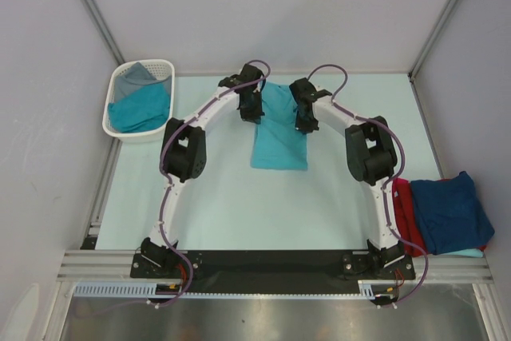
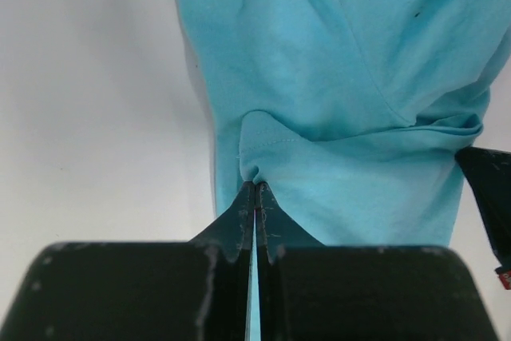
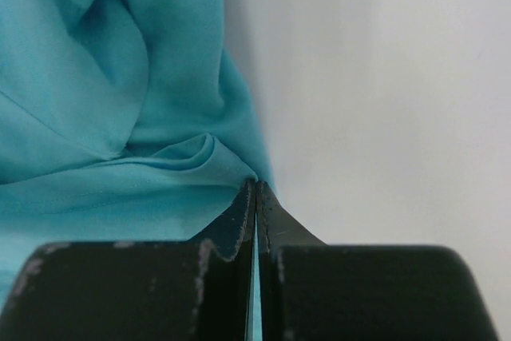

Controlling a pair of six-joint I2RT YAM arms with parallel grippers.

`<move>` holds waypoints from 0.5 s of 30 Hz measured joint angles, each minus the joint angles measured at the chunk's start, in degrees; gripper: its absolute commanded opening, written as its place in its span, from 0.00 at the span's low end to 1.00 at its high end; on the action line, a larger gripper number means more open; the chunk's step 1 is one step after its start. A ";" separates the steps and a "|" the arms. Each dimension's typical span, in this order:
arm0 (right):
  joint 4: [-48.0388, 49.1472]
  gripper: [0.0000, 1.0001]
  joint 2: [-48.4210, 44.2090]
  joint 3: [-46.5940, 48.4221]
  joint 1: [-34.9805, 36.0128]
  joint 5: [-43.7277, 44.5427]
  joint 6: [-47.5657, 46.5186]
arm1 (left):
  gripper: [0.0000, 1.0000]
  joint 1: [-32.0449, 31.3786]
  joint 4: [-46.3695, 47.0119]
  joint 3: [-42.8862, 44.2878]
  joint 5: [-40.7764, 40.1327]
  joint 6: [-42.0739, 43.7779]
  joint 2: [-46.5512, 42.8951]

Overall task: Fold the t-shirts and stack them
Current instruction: Fold the folded rectangular tshirt in 1/3 of the way

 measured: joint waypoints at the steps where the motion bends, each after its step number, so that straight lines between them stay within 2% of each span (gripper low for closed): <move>1: 0.04 0.00 0.00 0.04 -0.24 0.00 0.00 | 0.00 0.04 0.00 0.02 0.00 0.00 0.00; 9: 0.20 0.00 0.04 0.15 -1.22 -0.90 0.04 | 0.01 0.31 -0.11 -0.15 0.04 0.00 1.49; 12: 0.35 0.01 0.04 0.15 -1.22 -1.09 0.00 | 0.05 0.37 -0.17 -0.48 0.04 0.00 1.81; 13: 0.26 0.11 0.09 0.24 -1.25 -1.16 0.00 | 0.10 0.39 -0.17 -0.52 0.04 0.00 1.90; 15: 0.07 0.20 0.26 0.66 -1.25 -1.33 -0.02 | 0.15 0.44 -0.17 -0.52 0.02 0.00 1.95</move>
